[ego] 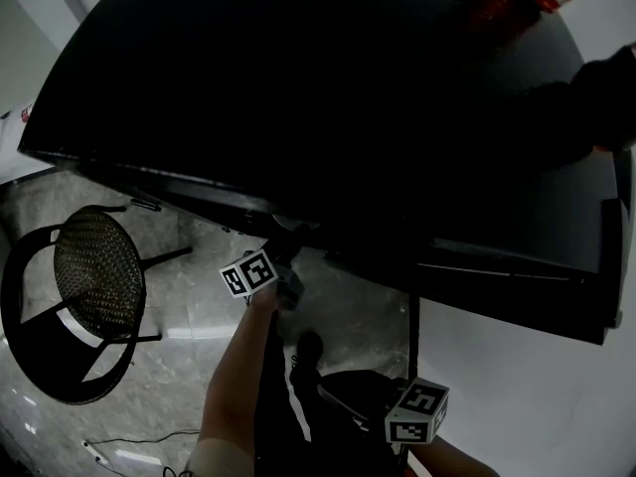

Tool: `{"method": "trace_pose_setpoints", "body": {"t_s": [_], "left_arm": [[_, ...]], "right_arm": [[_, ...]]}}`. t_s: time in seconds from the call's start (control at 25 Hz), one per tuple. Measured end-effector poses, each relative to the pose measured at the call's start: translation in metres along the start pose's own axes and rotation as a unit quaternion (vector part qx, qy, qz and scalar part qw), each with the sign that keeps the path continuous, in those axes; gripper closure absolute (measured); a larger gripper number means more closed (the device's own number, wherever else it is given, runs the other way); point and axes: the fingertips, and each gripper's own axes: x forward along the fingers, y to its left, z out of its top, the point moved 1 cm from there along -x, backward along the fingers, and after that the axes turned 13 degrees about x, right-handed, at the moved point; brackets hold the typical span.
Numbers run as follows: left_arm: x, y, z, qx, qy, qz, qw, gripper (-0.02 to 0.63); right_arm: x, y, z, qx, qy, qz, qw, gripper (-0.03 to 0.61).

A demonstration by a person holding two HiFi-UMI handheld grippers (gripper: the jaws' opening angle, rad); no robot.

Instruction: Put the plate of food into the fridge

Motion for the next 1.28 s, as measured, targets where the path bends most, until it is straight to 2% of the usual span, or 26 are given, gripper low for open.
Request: {"method": "trace_pose_setpoints", "body": {"t_s": [0.52, 0.92, 1.08, 1.28], "left_arm": [[0.011, 0.004, 0.011, 0.04, 0.011, 0.009, 0.9991, 0.276], [0.004, -0.003, 0.007, 0.062, 0.039, 0.009, 0.9973, 0.276], [-0.013, -0.013, 0.003, 0.074, 0.064, 0.0, 0.9952, 0.276], [-0.036, -0.03, 0.023, 0.108, 0.08, -0.01, 0.9909, 0.277]], "right_arm": [[-0.007, -0.004, 0.001, 0.003, -0.002, 0.001, 1.0, 0.557], [-0.01, -0.002, 0.0, -0.001, -0.004, 0.001, 1.0, 0.557], [-0.011, 0.007, 0.008, -0.007, -0.011, 0.005, 1.0, 0.557], [-0.016, 0.025, 0.037, -0.043, -0.028, 0.014, 0.999, 0.557]]}}
